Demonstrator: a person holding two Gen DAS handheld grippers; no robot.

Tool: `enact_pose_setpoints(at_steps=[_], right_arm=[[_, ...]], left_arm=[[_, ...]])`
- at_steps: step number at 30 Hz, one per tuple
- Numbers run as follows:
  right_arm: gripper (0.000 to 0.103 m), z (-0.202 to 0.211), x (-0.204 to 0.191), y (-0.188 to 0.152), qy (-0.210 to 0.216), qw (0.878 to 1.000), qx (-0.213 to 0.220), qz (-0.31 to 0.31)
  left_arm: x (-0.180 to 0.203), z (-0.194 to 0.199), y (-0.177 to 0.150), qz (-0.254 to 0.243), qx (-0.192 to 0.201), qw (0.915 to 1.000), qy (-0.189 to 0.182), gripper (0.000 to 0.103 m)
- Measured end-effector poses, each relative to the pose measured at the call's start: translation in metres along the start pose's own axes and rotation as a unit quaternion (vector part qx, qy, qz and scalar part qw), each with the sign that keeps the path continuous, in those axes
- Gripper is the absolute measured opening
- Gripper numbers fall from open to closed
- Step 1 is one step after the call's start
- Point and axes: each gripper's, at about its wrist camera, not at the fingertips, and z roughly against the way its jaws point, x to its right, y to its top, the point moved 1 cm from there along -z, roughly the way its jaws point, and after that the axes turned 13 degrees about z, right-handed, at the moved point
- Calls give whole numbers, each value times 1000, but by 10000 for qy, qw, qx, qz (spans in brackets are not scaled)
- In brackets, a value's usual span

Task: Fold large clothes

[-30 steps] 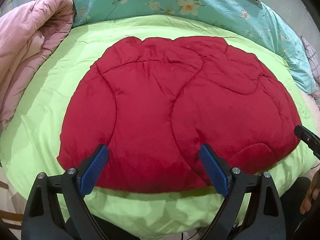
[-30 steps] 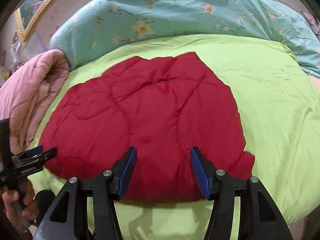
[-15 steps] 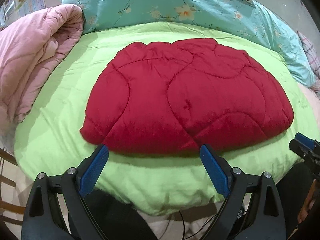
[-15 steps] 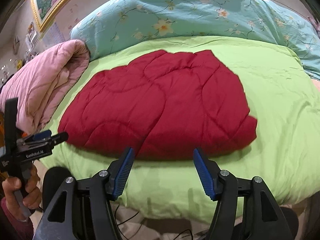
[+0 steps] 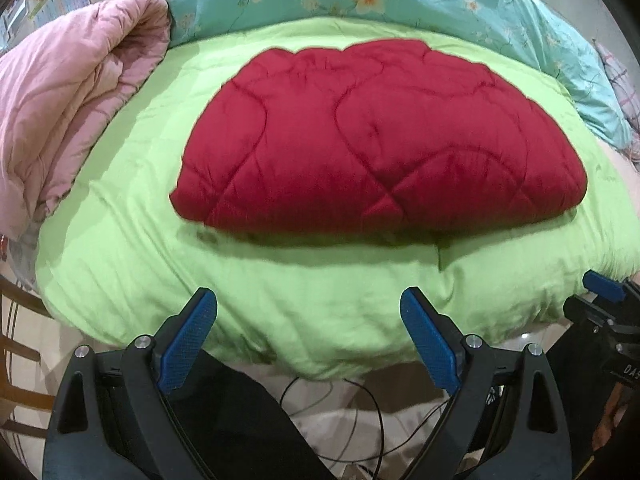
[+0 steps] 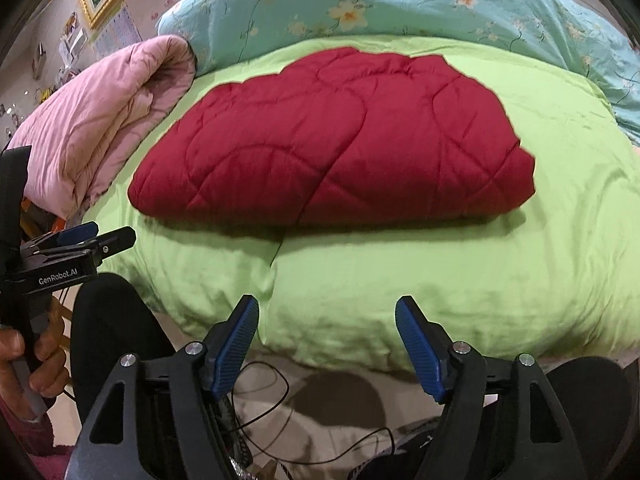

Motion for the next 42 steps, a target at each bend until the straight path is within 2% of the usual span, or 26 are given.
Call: enact_pose_setpoints(at_steps=[5,12,15,18,22,25,31,42], right_arm=[[79,6,-7,1,-5,10000,-33,89],[102,55,-22,24,-90,9982,415,413],[103,81,-29,37,-168,9959,640,618],[103,101,-31,48,-205,9945,776,675],[103,103,-28,53,-263,9939,828,680],[103,86,-23,51,-391,9952,630,638],[103,66,-16,45,-285,9974,510,414],[103,50,-15,57,-290,9976,420,471]], left_arm=[[-4,13,-6,-12,113,9999,57,94],[-9,75,16,-75,733,9971,-187,96],[-8,102,26,-122,1079,9938,-225,102],[-9,115,36,-128,1181,9926,-246,103],[-4,106,41,-135,1106,9934,-281,103],[1,91,40,-164,928,9953,-201,103],[9,78,36,-202,841,9962,-71,103],[16,74,50,-195,982,9950,7,103]])
